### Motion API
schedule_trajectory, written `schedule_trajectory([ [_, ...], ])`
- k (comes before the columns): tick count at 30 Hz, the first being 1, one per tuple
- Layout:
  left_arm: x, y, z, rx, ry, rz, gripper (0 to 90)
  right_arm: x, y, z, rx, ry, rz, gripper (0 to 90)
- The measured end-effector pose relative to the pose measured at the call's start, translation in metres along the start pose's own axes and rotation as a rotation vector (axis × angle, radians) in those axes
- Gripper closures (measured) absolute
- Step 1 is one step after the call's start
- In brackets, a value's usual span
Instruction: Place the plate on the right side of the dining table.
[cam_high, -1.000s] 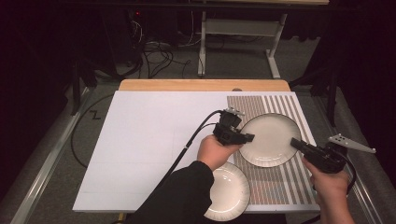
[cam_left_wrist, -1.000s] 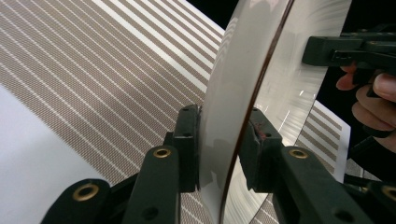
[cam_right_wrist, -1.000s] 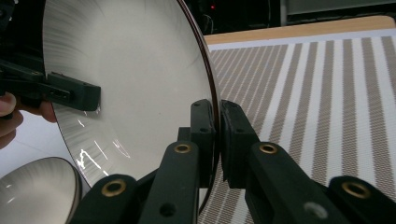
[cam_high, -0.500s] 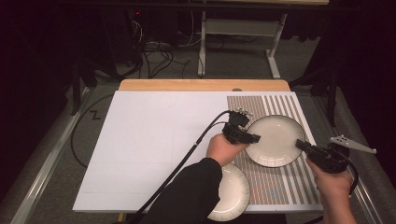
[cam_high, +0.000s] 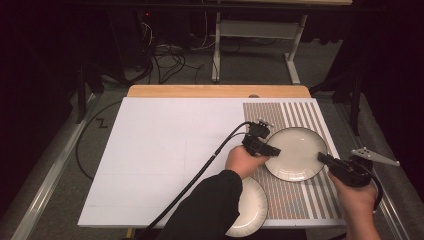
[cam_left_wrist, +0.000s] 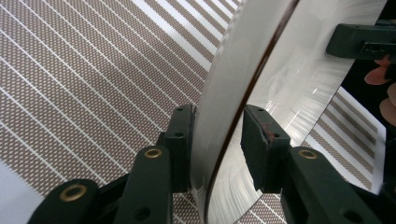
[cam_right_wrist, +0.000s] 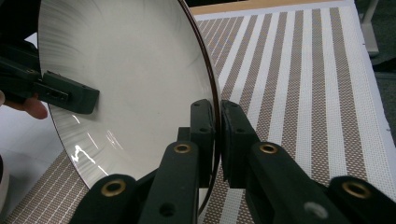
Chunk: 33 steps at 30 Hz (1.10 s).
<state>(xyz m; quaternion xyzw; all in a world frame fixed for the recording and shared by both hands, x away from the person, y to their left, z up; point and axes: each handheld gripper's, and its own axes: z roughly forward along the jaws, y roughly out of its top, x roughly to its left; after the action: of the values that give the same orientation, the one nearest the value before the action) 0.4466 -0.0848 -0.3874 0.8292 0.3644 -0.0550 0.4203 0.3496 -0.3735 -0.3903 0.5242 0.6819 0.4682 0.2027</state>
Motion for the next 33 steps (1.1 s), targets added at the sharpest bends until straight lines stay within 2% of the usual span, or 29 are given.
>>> schedule_trajectory([
  [6,0.0,0.0,0.001,0.003,0.004,-0.014,63.8,0.001,-0.001,0.001,-0.003,-0.007,-0.011,86.8],
  [12,0.0,0.0,0.004,-0.001,0.027,-0.026,60.7,-0.002,-0.002,0.001,-0.013,0.014,0.0,87.4],
  [16,0.0,0.001,0.001,-0.009,0.073,-0.012,55.4,0.0,-0.001,0.001,-0.018,0.008,-0.015,87.4],
  [19,-0.002,0.002,-0.006,-0.026,0.091,0.001,49.4,0.0,-0.001,0.003,-0.017,-0.003,-0.016,87.2],
  [25,-0.003,0.0,-0.023,-0.038,0.079,0.024,42.7,0.001,-0.001,0.004,-0.011,-0.019,-0.016,86.7],
  [29,-0.001,-0.007,-0.04,-0.084,0.074,0.021,37.5,0.001,-0.001,0.005,-0.003,-0.032,-0.015,86.2],
  [33,0.001,-0.018,-0.057,-0.116,0.088,0.041,34.9,0.001,-0.001,0.006,0.004,-0.043,-0.013,85.8],
])
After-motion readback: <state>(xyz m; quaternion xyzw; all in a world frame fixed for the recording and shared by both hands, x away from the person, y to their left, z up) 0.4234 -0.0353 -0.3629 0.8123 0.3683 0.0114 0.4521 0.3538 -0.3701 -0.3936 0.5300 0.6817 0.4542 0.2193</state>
